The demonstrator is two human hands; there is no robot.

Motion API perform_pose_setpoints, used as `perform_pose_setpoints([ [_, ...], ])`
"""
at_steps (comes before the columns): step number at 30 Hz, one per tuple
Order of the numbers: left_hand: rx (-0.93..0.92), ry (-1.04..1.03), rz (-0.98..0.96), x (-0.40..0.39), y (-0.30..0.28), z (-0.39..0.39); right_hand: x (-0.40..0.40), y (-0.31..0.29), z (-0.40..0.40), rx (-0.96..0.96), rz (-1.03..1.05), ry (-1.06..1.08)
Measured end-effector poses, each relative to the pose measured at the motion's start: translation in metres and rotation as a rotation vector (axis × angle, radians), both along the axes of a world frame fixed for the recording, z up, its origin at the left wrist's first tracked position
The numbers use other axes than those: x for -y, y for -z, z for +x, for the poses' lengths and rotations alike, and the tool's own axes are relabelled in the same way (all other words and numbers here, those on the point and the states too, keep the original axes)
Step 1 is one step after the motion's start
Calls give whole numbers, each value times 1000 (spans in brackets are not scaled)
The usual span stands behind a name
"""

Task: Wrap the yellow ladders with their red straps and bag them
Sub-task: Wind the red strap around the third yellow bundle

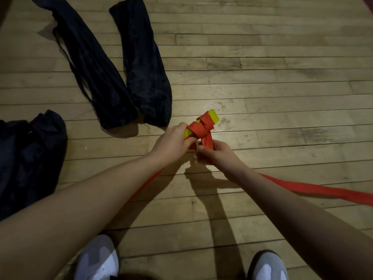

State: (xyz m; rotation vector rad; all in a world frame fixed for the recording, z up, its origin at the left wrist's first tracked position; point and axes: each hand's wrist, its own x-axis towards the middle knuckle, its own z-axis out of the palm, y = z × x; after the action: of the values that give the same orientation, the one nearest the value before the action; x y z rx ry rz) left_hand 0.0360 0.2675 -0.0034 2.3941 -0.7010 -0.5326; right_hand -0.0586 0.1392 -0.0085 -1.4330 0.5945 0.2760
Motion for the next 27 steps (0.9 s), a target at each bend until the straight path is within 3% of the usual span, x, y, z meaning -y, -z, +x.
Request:
perform_pose_setpoints([
  [6, 4, -59, -1, 2, -3, 10, 3, 0, -3, -22, -203, 20],
  [17, 168, 90, 123, 1, -1, 2, -7, -16, 8, -10, -27, 24],
  [27, 232, 31, 149, 4, -8, -3, -4, -27, 23, 64, -94, 132],
])
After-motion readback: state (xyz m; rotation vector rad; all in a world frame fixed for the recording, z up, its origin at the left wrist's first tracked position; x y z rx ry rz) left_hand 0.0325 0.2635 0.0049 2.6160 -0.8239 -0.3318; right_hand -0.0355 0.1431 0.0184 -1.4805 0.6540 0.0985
